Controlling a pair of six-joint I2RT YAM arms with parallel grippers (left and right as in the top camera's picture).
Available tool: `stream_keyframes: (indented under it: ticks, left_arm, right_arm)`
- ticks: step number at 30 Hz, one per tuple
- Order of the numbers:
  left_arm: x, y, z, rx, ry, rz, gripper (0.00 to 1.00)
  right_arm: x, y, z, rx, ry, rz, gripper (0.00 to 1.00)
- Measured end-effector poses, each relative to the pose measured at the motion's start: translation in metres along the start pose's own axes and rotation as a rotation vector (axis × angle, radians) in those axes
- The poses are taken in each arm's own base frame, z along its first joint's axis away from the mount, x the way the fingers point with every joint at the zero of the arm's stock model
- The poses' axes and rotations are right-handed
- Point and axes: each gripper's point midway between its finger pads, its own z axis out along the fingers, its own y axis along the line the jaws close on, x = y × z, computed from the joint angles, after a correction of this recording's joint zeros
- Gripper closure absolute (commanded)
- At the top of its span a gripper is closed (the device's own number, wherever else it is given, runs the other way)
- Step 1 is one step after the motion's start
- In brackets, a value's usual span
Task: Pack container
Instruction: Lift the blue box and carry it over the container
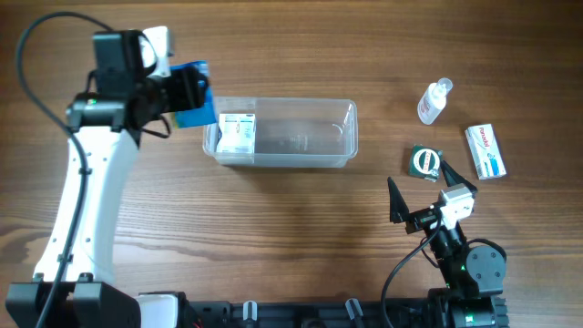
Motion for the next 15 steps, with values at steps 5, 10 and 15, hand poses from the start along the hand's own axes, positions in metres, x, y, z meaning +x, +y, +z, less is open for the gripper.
stream_keyframes:
  ticks: [5,10,15]
  left_arm:
    - [0.008,-0.058,0.008,0.102,0.007,0.079,0.32]
    - [0.031,-0.11,0.017,0.155,0.047,0.171,0.32]
    - [0.052,-0.133,0.042,0.12,0.084,0.222,0.32]
  right_arm:
    - [0.0,0.0,0.0,0.0,0.0,0.0,0.0]
    - [0.0,0.0,0.0,0.0,0.0,0.0,0.0]
    - [0.0,0.0,0.0,0.0,0.0,0.0,0.0]
